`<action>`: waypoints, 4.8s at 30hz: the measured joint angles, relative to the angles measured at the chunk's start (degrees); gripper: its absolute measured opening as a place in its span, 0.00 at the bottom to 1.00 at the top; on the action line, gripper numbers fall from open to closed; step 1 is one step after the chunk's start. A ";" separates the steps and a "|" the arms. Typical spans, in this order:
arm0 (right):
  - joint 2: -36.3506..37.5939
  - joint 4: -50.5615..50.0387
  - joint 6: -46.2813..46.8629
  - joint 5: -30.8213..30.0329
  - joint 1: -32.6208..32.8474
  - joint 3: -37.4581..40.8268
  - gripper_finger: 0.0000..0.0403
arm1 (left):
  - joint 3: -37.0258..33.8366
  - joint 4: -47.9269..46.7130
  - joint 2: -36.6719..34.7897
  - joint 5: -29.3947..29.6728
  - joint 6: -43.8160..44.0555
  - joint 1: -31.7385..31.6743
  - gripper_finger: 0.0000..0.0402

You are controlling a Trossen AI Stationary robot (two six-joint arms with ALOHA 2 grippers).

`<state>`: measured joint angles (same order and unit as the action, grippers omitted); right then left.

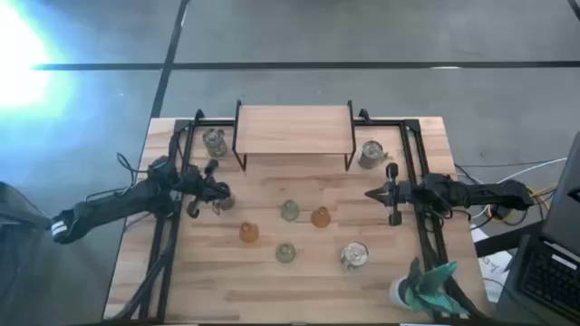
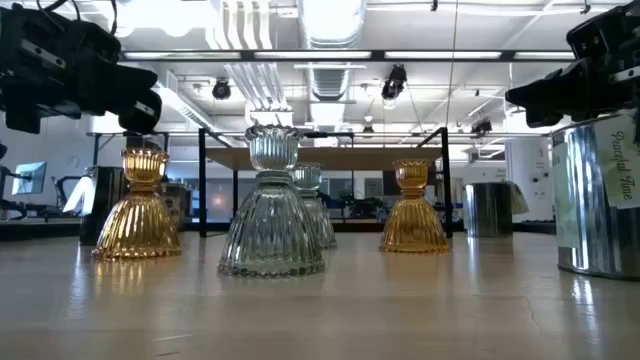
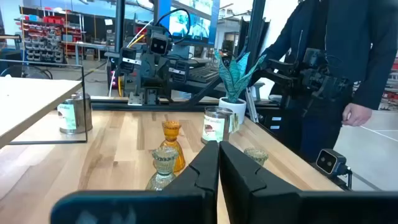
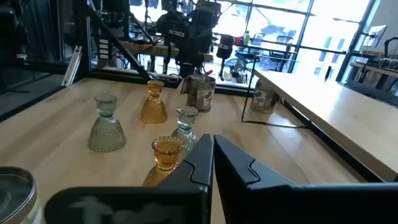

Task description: Pick & Place candle stick holders

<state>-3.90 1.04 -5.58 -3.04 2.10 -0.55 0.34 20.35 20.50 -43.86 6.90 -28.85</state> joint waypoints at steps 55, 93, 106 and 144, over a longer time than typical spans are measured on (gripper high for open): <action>-0.48 59.51 28.93 -50.56 -0.51 -0.90 0.02 | -0.02 -0.01 -0.01 0.00 0.00 0.01 0.04; -47.85 -78.95 79.16 -42.64 -0.97 -77.50 0.02 | -0.02 -0.03 -0.01 -0.02 0.00 0.01 0.04; -56.00 -81.86 52.50 -21.06 -16.32 -80.37 0.02 | 0.00 -0.01 -0.01 0.00 0.00 0.01 0.04; -74.80 -70.81 11.68 10.76 -53.02 -68.53 0.54 | 0.00 -0.03 -0.01 0.00 0.00 0.01 0.05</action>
<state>-78.70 -69.77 6.10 7.72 -50.92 -69.08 0.34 20.32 20.49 -43.86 6.90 -28.84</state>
